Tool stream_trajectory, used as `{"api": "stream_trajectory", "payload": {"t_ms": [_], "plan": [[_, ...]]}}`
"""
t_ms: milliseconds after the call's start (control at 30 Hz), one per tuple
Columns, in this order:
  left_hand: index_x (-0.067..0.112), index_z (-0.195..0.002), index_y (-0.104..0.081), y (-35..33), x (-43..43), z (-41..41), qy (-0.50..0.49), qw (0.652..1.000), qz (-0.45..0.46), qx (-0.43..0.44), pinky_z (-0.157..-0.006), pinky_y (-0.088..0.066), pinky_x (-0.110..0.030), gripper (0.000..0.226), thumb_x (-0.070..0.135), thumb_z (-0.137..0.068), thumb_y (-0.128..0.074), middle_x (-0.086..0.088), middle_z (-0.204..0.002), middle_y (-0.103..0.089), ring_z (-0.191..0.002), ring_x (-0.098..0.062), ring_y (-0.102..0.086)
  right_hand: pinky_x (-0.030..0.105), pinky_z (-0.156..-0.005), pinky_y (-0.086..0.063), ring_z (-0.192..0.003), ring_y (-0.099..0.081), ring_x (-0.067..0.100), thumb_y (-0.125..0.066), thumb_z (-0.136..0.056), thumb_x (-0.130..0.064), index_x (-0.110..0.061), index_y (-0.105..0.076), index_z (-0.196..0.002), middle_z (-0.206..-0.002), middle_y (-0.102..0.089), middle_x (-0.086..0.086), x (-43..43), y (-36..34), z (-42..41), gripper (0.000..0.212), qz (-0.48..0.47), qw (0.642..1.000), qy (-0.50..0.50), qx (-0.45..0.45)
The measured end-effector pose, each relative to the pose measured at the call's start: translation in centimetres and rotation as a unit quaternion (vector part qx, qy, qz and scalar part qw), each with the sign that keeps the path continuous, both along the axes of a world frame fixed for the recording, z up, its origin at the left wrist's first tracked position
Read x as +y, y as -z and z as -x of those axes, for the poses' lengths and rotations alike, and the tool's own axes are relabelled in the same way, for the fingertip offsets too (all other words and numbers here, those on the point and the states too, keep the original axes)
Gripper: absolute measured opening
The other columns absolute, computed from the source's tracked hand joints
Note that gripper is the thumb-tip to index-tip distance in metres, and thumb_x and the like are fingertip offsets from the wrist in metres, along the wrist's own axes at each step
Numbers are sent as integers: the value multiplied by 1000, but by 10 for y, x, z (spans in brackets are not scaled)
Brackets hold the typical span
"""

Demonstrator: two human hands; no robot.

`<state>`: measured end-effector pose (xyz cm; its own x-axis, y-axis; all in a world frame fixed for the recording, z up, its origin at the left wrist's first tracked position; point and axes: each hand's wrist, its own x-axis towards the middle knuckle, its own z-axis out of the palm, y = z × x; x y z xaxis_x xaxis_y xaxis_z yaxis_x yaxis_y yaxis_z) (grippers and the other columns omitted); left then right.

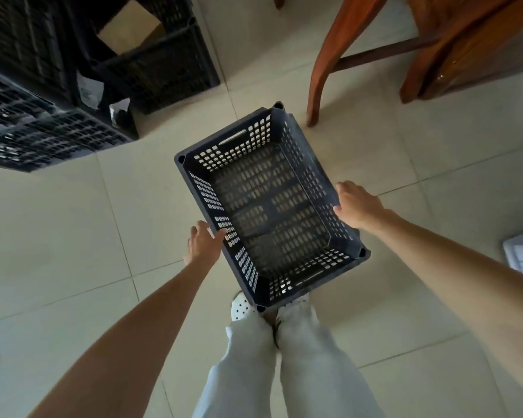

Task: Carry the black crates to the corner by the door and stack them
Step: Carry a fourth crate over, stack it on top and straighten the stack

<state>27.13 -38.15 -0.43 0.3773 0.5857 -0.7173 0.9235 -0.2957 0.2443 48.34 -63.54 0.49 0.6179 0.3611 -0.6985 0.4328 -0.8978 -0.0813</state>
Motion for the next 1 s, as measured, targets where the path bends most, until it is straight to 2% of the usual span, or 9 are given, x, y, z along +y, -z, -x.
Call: {"api": "stream_trajectory", "payload": {"t_ms": [100, 167, 300, 433, 600, 733, 833, 933, 1000], "plan": [[11, -152, -21, 48, 5, 1, -77, 997, 24, -14, -105, -42, -52, 75, 43, -94, -57, -13, -154, -32, -137, -36, -40, 48, -106, -40, -139, -34, 33, -50, -97, -28, -7, -10, -152, -158, -19, 11, 1, 50, -3, 71, -6, 999, 51, -6], [9, -149, -26, 75, 7, -2, -122, 991, 40, -30, -106, -43, -49, 71, 38, -93, -60, -15, -149, -40, -134, -35, -45, 46, -106, -40, -137, -38, 33, -50, -97, -30, -8, -3, -153, -159, -19, 12, 2, 80, -7, 77, -8, 994, 105, 8], [7, -130, -35, 104, 1, -5, -149, 987, 20, -55, -86, -50, -44, 40, 18, -97, -54, -20, -127, -59, -111, -38, -60, 38, -72, -50, -102, -63, 38, -55, -96, -23, -7, -30, -138, -126, -58, 22, 6, 124, -11, 52, -59, 974, 218, 14], [8, -128, -34, 104, -9, -9, -177, 982, -8, -66, -84, -54, -50, 33, 4, -96, -43, -23, -119, -62, -101, -42, -63, 41, -87, -51, -110, -60, 38, -54, -96, -16, -3, -49, -129, -124, -61, 20, 5, 139, -9, 36, -108, 957, 255, -85], [10, -129, -36, 73, -5, -14, -188, 980, -9, -65, -85, -55, -52, 31, 4, -98, -41, -22, -117, -63, -97, -40, -63, 43, -95, -51, -115, -59, 35, -55, -94, -15, -5, -50, -135, -131, -58, 17, -3, 114, -6, 42, -107, 950, 290, -39], [11, -133, -36, 20, -7, -19, -168, 984, -15, -60, -77, -50, -45, 34, 7, -100, -43, -20, -117, -62, -95, -35, -61, 39, -81, -54, -93, -64, 26, -55, -94, -14, -5, -54, -129, -121, -64, 18, -17, 66, 6, 37, -117, 933, 339, -14], [11, -134, -36, -27, -10, -22, -154, 986, -11, -67, -72, -47, -39, 35, 7, -100, -44, -18, -115, -62, -88, -30, -57, 41, -81, -57, -97, -67, 34, -56, -94, -12, -6, -57, -126, -119, -65, 16, -25, 16, 12, 32, -118, 927, 355, -11], [11, -133, -36, -79, -13, -21, -127, 989, -8, -71, -65, -43, -36, 34, 7, -100, -44, -15, -111, -61, -82, -25, -53, 33, -71, -57, -93, -69, 32, -55, -93, -8, -8, -53, -131, -123, -64, 16, -33, -40, 19, 38, -109, 919, 379, -7], [9, -132, -36, -114, -15, -19, -107, 991, -7, -79, -64, -43, -37, 33, 7, -100, -45, -16, -110, -62, -81, -26, -53, 36, -77, -59, -100, -68, 32, -56, -93, -8, -10, -48, -138, -131, -60, 15, -38, -78, 23, 46, -106, 909, 402, -4]]}}
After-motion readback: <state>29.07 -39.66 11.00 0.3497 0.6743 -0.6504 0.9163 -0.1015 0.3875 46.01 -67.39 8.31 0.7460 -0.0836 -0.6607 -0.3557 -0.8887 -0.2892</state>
